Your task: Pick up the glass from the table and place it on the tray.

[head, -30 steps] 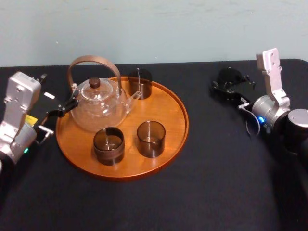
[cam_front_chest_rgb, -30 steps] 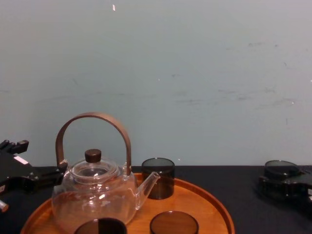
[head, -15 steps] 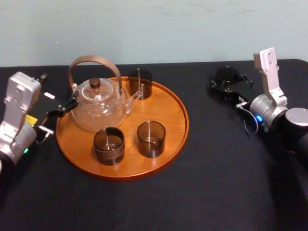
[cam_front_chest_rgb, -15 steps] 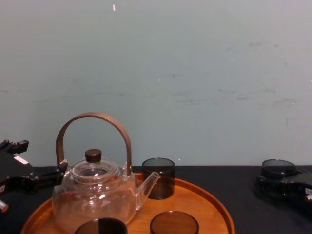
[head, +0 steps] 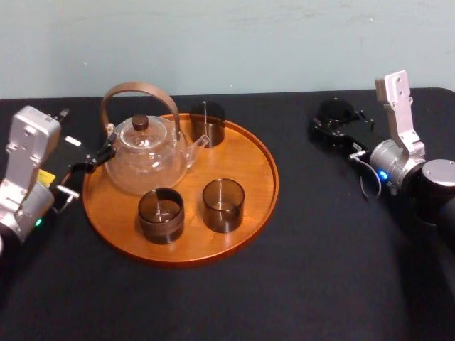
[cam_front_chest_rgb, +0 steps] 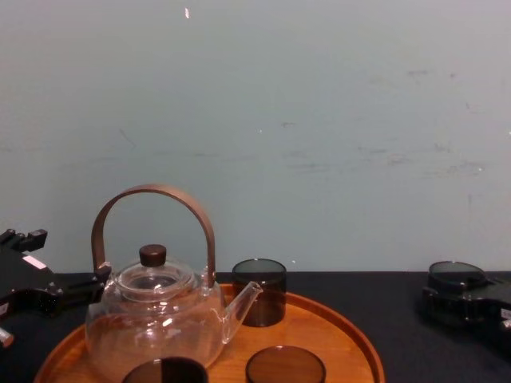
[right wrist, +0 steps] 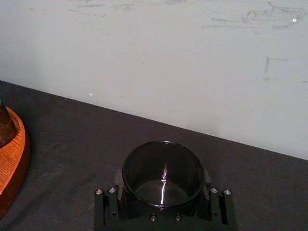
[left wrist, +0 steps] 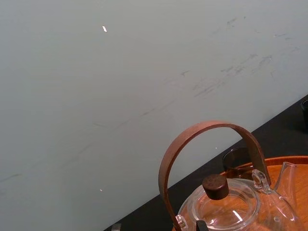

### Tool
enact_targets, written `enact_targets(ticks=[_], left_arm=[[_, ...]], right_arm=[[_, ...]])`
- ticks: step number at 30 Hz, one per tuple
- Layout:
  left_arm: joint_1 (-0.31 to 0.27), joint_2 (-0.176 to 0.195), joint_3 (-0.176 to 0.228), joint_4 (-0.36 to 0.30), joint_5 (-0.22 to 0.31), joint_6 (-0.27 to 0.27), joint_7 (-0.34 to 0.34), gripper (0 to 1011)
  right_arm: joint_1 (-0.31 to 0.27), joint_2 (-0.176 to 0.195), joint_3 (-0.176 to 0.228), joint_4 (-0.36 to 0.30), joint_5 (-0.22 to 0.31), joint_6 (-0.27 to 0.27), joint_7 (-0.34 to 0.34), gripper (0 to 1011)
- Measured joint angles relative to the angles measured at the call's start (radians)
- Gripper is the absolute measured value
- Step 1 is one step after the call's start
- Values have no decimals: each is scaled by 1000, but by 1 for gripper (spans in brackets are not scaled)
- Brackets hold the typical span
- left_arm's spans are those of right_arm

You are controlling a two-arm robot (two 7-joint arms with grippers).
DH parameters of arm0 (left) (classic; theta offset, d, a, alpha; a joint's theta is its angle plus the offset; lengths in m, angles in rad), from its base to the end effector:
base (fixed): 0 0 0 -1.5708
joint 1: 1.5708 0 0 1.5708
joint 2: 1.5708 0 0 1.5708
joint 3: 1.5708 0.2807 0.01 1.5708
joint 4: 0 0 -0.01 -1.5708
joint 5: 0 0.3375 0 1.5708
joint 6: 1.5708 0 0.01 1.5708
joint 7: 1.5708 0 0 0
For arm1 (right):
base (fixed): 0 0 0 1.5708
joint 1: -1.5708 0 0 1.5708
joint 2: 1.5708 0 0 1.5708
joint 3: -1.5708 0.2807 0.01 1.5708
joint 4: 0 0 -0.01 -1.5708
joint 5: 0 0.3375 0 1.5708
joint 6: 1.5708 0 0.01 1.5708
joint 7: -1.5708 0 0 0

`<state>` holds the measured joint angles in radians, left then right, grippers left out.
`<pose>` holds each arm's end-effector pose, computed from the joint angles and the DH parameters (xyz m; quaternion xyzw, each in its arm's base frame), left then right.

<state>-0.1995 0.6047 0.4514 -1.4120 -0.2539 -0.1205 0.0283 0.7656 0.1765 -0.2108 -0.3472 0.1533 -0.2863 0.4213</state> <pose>0.3837 0.0698 -0.3003 0.1415 -0.1325 0.5799 0.7913 0.5045 -0.0824 -0.3535 -0.1048 0.0408 -0.5611 0.8201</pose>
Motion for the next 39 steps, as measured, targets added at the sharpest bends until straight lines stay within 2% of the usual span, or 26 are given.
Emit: enact_targets(ticks=[7, 18, 34, 36, 37, 39], left_arm=[[0, 0, 0, 0, 0, 0, 0, 1009], [0, 0, 0, 0, 0, 0, 0, 1009], [0, 0, 0, 0, 0, 0, 0, 1009], [0, 0, 0, 0, 0, 0, 0, 1009], [0, 0, 0, 0, 0, 0, 0, 1009], [0, 0, 0, 0, 0, 0, 0, 1010]], right_arm=[[1, 0, 11, 6, 1, 0, 9, 905], [-29, 9, 30, -55, -2, 44, 26, 905], [-203, 49, 18, -358, -3, 168, 26, 905], [-239, 57, 13, -421, 4, 187, 23, 905], [-335, 81, -7, -597, 30, 241, 14, 904], [-345, 84, -12, -617, 32, 247, 12, 905]])
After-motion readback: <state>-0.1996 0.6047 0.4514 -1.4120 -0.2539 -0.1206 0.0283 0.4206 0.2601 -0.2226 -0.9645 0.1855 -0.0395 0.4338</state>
